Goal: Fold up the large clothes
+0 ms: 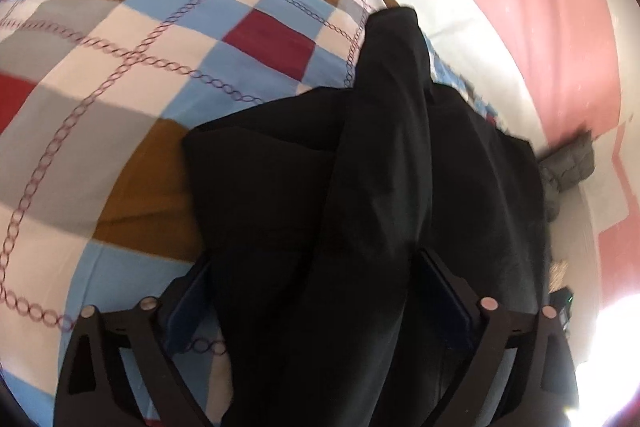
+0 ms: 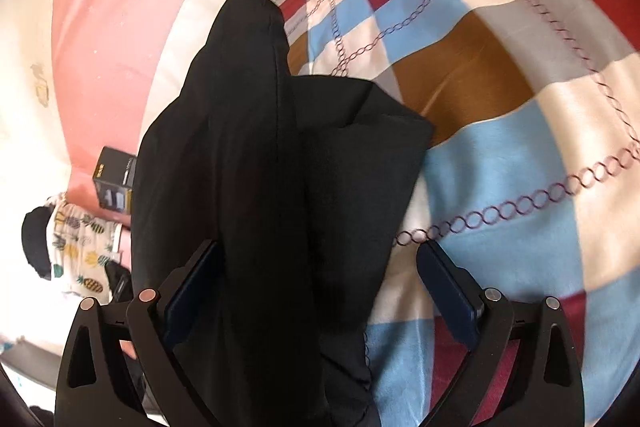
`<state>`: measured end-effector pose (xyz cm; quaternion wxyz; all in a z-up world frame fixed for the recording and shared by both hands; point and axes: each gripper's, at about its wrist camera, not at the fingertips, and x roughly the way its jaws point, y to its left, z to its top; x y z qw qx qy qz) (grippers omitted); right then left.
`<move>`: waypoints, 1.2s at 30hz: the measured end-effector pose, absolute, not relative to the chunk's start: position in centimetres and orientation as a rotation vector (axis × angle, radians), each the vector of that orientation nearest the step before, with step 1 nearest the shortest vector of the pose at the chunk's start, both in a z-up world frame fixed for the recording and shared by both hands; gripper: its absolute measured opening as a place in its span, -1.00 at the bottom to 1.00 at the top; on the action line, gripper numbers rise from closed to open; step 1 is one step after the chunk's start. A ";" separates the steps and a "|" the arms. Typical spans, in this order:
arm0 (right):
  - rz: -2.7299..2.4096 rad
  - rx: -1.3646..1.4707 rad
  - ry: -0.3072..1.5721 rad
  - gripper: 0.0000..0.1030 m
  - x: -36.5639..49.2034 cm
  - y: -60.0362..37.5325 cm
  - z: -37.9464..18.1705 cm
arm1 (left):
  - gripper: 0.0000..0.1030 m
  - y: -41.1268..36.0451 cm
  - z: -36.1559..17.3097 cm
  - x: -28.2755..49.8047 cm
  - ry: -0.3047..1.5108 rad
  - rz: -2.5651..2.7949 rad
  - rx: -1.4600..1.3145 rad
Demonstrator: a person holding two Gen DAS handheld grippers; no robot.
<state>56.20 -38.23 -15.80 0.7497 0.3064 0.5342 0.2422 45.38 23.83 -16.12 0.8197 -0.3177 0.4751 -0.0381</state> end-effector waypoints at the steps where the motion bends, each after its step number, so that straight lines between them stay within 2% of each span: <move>1: 0.547 0.663 1.175 0.89 56.3 -37.9 -15.9 | 0.98 23.5 -16.1 45.7 1.022 -0.079 -0.659; 3: 0.576 0.654 1.185 0.84 56.6 -37.6 -15.9 | 0.99 22.9 -16.0 46.1 1.038 -0.071 -0.627; 5: 0.626 0.659 1.187 0.59 56.4 -37.2 -15.7 | 0.98 22.7 -16.0 46.1 1.036 -0.072 -0.618; 10: 0.613 0.613 1.180 0.48 56.6 -36.3 -16.0 | 0.93 22.2 -16.0 46.0 1.027 -0.060 -0.588; 12: 0.601 0.594 1.179 0.46 56.7 -35.8 -15.8 | 0.80 21.8 -15.9 45.9 1.017 -0.051 -0.571; 14: 0.589 0.587 1.179 0.40 56.5 -35.7 -15.5 | 0.55 21.4 -15.7 45.6 0.999 -0.052 -0.562; 15: 0.583 0.581 1.178 0.32 56.4 -35.6 -15.3 | 0.48 21.2 -15.6 45.6 0.993 -0.053 -0.557; 17: 0.569 0.544 1.168 0.18 56.0 -34.9 -14.3 | 0.13 20.5 -14.9 45.3 0.981 -0.049 -0.535; 20: 0.538 0.492 1.164 -0.06 55.9 -34.1 -13.1 | -0.20 19.4 -13.6 45.2 0.984 -0.032 -0.484; 23: 0.506 0.451 1.159 -0.24 55.7 -33.1 -11.4 | -0.37 18.9 -12.2 45.0 0.988 -0.011 -0.454; 27: 0.501 0.454 1.126 -0.34 55.2 -33.0 -9.1 | -0.44 19.0 -8.8 43.8 0.935 -0.031 -0.466; 36: 0.576 0.433 1.045 -0.37 52.5 -31.8 -2.5 | -0.47 18.6 -0.4 41.3 0.832 -0.100 -0.428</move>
